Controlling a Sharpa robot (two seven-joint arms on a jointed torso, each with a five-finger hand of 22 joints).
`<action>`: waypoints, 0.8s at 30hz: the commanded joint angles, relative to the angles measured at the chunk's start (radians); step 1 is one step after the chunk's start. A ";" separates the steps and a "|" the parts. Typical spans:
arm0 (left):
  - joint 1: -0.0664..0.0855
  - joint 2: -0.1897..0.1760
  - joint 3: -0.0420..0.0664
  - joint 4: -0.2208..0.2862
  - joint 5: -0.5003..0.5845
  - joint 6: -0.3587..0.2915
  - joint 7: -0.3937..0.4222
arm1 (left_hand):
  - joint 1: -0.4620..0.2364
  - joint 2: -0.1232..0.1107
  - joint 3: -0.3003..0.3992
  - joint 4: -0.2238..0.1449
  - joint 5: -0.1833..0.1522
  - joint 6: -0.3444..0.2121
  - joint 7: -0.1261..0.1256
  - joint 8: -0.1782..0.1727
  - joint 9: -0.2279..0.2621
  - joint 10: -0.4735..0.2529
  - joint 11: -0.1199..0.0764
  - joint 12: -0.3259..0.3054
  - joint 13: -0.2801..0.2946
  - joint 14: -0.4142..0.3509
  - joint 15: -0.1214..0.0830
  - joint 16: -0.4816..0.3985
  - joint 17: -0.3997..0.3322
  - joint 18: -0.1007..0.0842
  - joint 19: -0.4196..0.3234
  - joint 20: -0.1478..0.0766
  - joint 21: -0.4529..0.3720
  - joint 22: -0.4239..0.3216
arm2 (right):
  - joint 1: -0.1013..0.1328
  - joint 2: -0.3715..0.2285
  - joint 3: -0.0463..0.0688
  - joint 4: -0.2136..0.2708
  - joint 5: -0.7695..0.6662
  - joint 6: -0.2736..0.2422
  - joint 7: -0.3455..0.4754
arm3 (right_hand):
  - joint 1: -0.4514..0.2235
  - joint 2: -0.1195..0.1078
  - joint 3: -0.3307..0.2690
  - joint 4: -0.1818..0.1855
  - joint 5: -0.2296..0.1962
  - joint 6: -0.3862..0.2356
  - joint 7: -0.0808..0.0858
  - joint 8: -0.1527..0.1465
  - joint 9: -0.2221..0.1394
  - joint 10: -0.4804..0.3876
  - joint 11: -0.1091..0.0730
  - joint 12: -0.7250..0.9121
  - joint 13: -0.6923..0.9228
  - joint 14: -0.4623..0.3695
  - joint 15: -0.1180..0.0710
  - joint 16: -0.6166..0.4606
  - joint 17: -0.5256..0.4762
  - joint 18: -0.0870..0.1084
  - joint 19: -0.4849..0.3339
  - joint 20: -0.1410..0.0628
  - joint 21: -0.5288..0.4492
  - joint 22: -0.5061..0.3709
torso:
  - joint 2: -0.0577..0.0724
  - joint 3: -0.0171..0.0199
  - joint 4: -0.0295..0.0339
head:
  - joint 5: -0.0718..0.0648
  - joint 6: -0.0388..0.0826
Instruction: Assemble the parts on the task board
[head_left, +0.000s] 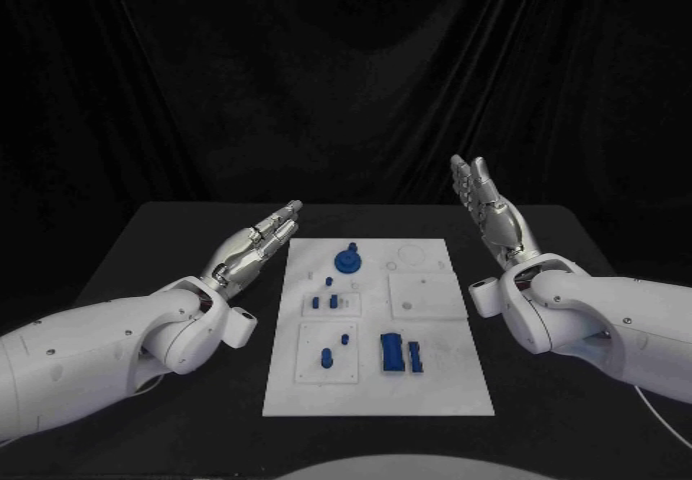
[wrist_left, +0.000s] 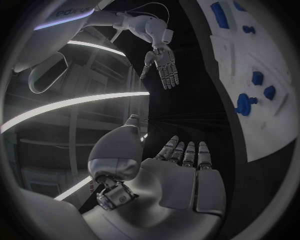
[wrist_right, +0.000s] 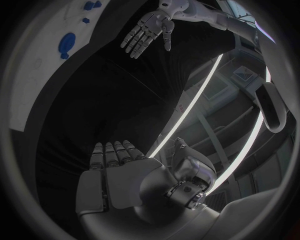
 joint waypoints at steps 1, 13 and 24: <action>-0.006 0.031 0.024 0.010 0.136 -0.201 -0.038 | -0.240 -0.095 0.042 -0.050 -0.059 -0.046 0.003 -0.009 -0.004 -0.002 0.012 -0.007 -0.001 0.001 0.012 -0.004 -0.001 -0.032 0.000 -0.007 -0.005 -0.001 | -0.022 0.036 0.028 -0.026 0.196 -0.025 0.002 | -0.009 -0.001 0.001 -0.004 -0.004 -0.004 0.000 -0.004 -0.001 -0.004 -0.001 -0.004 -0.001 0.000 -0.005 -0.004 -0.001 -0.007 0.000 -0.005 -0.004 -0.001 | -0.023 0.0122 -0.0107 | 0.000 0.058; -0.026 0.132 0.122 0.031 0.327 -0.498 -0.107 | -0.445 -0.095 0.130 -0.159 -0.111 -0.146 0.003 -0.009 -0.004 -0.002 0.012 -0.007 -0.001 0.001 0.012 -0.004 -0.001 -0.107 0.000 -0.007 -0.005 -0.001 | -0.076 0.140 0.115 -0.088 0.433 -0.043 0.011 | -0.009 -0.001 0.001 -0.004 -0.004 -0.004 0.000 -0.004 -0.001 -0.004 -0.001 -0.004 -0.001 0.000 -0.005 -0.004 -0.001 -0.007 0.000 -0.005 -0.004 -0.001 | -0.054 0.0287 -0.0246 | 0.000 0.166; -0.028 0.141 0.130 0.032 0.343 -0.523 -0.113 | -0.554 -0.095 0.130 -0.159 -0.187 -0.146 0.003 -0.009 -0.004 -0.002 0.012 -0.007 -0.001 0.001 0.012 -0.004 -0.001 -0.107 0.000 -0.007 -0.005 -0.001 | -0.077 0.142 0.117 -0.090 0.439 -0.044 0.012 | -0.009 -0.001 0.001 -0.004 -0.004 -0.004 0.000 -0.004 -0.001 -0.004 -0.001 -0.004 -0.001 0.000 -0.005 -0.004 -0.001 -0.007 0.000 -0.005 -0.004 -0.001 | -0.054 0.0290 -0.0248 | 0.000 0.167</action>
